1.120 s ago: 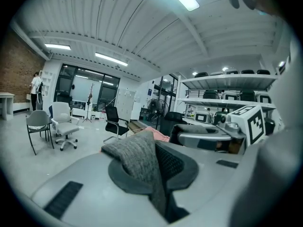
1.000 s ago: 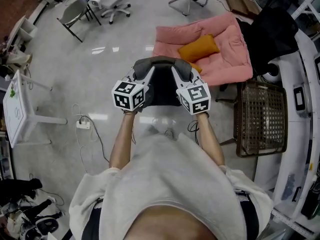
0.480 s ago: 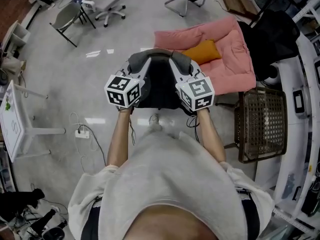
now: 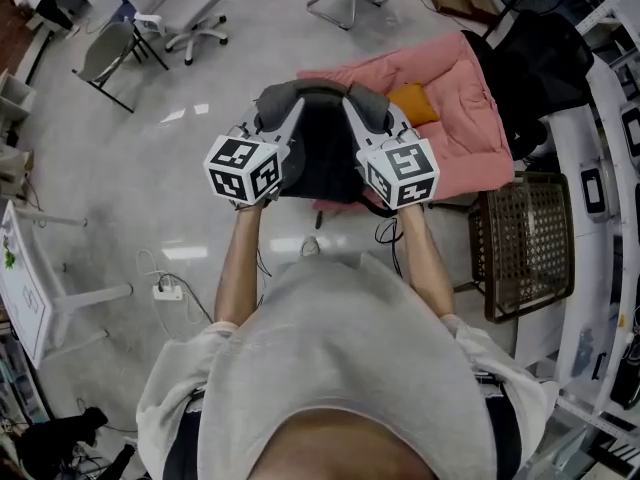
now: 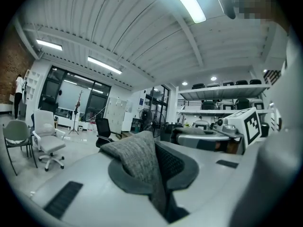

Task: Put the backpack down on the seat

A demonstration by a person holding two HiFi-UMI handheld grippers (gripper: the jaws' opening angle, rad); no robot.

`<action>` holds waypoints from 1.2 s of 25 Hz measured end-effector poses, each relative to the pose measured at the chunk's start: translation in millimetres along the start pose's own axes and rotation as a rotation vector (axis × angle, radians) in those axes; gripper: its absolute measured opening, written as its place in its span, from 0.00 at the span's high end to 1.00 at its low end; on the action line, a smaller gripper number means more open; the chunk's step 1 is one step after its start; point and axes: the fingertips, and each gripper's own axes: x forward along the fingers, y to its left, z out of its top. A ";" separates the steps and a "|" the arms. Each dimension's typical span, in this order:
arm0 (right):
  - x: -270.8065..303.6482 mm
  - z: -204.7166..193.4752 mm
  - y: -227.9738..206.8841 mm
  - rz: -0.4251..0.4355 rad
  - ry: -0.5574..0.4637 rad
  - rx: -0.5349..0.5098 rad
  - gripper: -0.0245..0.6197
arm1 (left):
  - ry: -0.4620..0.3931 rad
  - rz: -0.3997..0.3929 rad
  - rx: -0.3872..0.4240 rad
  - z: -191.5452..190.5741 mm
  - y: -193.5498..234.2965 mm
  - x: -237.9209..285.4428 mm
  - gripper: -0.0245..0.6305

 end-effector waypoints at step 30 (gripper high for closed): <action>90.6 50.0 -48.8 -0.040 -0.049 0.010 0.92 | -0.058 -0.105 0.023 69.1 78.3 60.5 0.91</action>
